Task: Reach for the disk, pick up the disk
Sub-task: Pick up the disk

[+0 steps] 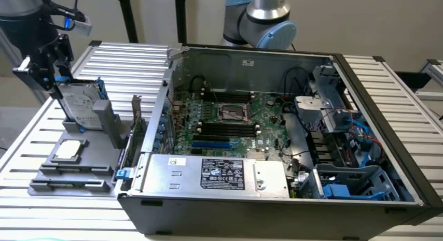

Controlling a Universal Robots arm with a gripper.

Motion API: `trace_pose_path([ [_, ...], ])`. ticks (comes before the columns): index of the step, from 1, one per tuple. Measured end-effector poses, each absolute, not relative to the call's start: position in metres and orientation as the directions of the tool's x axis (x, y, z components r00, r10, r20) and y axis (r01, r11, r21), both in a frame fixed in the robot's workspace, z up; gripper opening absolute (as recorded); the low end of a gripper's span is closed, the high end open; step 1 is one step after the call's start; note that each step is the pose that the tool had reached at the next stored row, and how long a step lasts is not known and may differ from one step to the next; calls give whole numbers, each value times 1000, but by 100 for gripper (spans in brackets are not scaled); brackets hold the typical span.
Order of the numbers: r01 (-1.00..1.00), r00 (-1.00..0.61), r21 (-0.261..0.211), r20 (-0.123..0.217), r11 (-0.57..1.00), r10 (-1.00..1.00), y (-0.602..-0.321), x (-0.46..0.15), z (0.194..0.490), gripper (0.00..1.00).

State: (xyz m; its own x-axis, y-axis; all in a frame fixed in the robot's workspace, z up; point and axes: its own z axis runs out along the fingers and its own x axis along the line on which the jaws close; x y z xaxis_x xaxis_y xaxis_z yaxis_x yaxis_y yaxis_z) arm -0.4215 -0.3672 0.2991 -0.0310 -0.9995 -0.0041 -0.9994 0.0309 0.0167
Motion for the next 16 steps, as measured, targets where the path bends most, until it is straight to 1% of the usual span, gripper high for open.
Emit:
trace_pose_path([
  [3,-999,-31,16,-4,31,-1000,-367,-421,298,60],
  [4,-999,-31,16,-4,31,-1000,-367,-421,298,57],
  [5,-999,-31,16,-4,31,-1000,-367,-421,298,57],
  [6,-999,-31,16,-4,31,-1000,-367,-421,298,51],
  [16,-999,-30,16,-4,30,-1000,-367,-422,295,51],
])
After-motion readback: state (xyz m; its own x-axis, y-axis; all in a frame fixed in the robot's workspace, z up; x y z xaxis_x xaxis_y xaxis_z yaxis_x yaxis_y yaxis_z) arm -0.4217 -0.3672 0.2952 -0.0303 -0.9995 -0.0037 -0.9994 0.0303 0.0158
